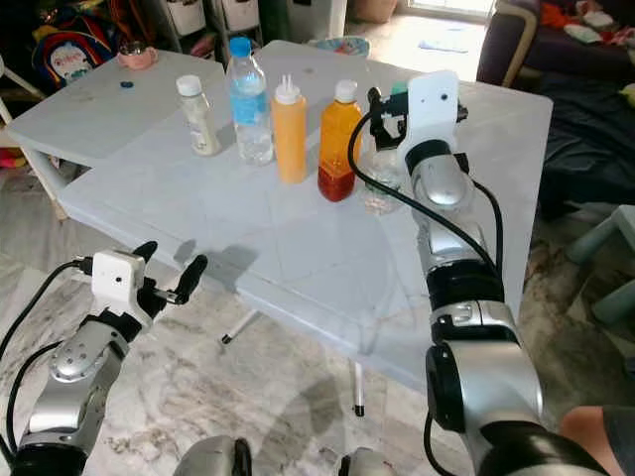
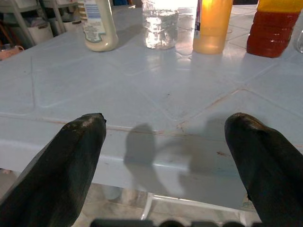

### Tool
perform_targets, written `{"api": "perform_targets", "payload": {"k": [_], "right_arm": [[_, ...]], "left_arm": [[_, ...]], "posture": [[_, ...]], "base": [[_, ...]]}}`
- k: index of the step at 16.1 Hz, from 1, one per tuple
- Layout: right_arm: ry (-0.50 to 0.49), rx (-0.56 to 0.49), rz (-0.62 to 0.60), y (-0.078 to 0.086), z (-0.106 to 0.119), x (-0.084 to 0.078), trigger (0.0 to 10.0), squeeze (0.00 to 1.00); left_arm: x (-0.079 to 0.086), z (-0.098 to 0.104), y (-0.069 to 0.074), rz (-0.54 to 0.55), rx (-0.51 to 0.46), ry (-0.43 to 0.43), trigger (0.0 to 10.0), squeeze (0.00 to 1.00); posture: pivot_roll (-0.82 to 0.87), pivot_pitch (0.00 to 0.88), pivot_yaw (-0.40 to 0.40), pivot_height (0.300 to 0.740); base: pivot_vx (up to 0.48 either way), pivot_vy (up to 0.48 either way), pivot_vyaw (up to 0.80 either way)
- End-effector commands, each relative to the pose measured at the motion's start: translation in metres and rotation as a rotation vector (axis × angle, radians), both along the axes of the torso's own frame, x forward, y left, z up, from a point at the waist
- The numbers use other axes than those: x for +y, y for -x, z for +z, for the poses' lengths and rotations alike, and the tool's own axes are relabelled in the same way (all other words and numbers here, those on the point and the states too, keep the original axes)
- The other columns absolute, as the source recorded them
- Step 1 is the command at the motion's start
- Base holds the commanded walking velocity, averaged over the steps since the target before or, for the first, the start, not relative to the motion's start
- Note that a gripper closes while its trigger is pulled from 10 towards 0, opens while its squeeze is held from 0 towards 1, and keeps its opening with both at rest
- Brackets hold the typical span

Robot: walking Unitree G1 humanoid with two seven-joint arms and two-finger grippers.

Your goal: Restocking fridge

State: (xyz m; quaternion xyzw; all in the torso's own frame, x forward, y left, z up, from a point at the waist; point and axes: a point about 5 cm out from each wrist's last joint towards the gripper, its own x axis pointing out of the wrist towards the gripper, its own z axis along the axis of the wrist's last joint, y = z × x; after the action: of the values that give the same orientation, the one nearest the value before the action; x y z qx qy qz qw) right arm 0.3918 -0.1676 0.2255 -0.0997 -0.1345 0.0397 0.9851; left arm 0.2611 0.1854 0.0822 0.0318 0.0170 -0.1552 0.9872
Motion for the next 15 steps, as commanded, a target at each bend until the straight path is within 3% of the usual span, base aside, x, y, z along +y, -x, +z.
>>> {"api": "perform_targets", "payload": {"k": [1, 2, 3, 4, 15], "right_arm": [[-0.007, -0.014, 0.006, -0.003, 0.007, 0.002, 6.4, 0.0], [-0.012, -0.001, 0.006, -0.005, 0.007, 0.001, 3.5, 0.0], [-0.012, 0.011, 0.008, -0.006, 0.006, 0.001, 1.2, 0.0], [-0.012, 0.016, 0.009, -0.007, 0.006, 0.001, 0.0, 0.0], [0.007, 0.06, 0.036, -0.014, 0.009, -0.004, 0.0, 0.0]], "left_arm": [[0.003, 0.002, 0.002, -0.006, 0.003, -0.023, 10.0, 0.0], [0.003, 0.002, 0.002, -0.006, 0.003, -0.024, 10.0, 0.0], [0.003, 0.003, 0.002, -0.006, 0.004, -0.025, 10.0, 0.0], [0.003, 0.003, 0.002, -0.006, 0.004, -0.025, 10.0, 0.0], [-0.003, -0.001, 0.001, -0.007, 0.015, -0.02, 10.0, 0.0]], "posture": [[0.11, 0.077, 0.053, 0.74], [0.11, 0.078, 0.052, 0.74], [0.11, 0.078, 0.052, 0.74], [0.11, 0.079, 0.052, 0.74], [0.1, 0.069, 0.041, 0.74]], "base": [[0.0, 0.0, 0.0], [0.0, 0.0, 0.0], [0.0, 0.0, 0.0], [0.0, 0.0, 0.0], [0.0, 0.0, 0.0]]}}
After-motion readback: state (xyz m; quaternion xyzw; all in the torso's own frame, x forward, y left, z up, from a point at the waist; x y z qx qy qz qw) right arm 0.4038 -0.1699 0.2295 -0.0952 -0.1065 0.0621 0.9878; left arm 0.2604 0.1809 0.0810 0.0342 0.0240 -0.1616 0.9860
